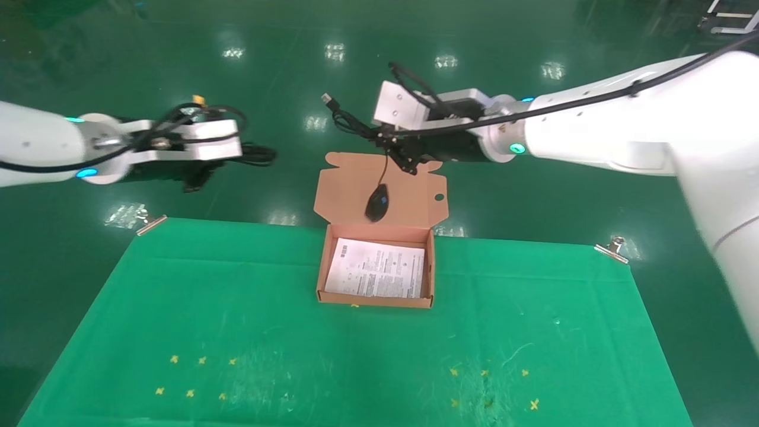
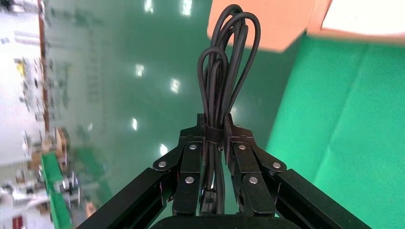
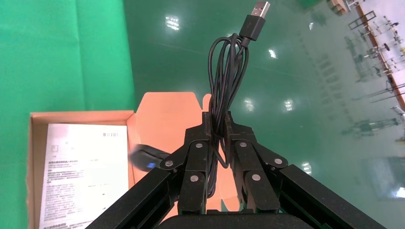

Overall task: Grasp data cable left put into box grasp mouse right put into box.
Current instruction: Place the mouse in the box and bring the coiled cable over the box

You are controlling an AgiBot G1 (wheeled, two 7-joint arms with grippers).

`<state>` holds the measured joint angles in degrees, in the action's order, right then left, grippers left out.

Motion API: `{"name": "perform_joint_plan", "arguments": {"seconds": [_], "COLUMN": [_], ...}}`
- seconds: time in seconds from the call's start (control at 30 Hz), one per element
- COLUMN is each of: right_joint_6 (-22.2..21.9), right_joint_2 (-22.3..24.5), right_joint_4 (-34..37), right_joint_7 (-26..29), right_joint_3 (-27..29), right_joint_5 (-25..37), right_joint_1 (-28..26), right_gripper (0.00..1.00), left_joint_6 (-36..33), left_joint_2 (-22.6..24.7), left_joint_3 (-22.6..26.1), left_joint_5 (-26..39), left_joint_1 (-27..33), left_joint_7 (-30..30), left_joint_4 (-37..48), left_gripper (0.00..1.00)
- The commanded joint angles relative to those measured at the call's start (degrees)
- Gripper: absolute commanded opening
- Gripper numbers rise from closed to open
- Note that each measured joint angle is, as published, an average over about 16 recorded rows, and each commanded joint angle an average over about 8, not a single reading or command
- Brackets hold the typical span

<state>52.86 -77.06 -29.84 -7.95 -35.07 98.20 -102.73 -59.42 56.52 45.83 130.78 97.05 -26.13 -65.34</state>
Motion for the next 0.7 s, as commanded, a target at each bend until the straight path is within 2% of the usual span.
{"name": "perform_joint_plan", "arguments": {"seconds": [0.03, 0.3, 0.5, 0.7], "right_joint_6": [-0.8, -1.4, -4.3, -6.7], "right_joint_2": [-0.7, -1.3, -1.3, -1.2], "right_joint_4": [1.2, -0.2, -1.2, 1.5], "right_joint_7": [-0.7, -0.3, 2.3, 4.2], "right_joint_3": [-0.4, -5.3, -10.3, -15.9], "right_joint_5": [-0.1, -5.4, -8.5, -8.8], "right_joint_1": [0.2, 3.0, 4.8, 5.9], "right_gripper": [0.0, 0.0, 0.0, 0.0], "left_joint_6": [-0.9, -4.7, -5.3, -5.5], "left_joint_2": [-0.9, -2.2, -2.4, -2.5], "left_joint_3": [0.0, 0.4, 0.4, 0.4], "left_joint_5": [1.4, 5.0, 5.8, 6.0], "left_joint_1": [0.0, -0.5, -0.9, -1.0], "left_joint_7": [-1.8, -7.0, -8.3, -8.7], "left_joint_4": [-0.5, -4.0, -5.4, -5.9], "left_gripper": [0.0, 0.0, 0.0, 0.0]}}
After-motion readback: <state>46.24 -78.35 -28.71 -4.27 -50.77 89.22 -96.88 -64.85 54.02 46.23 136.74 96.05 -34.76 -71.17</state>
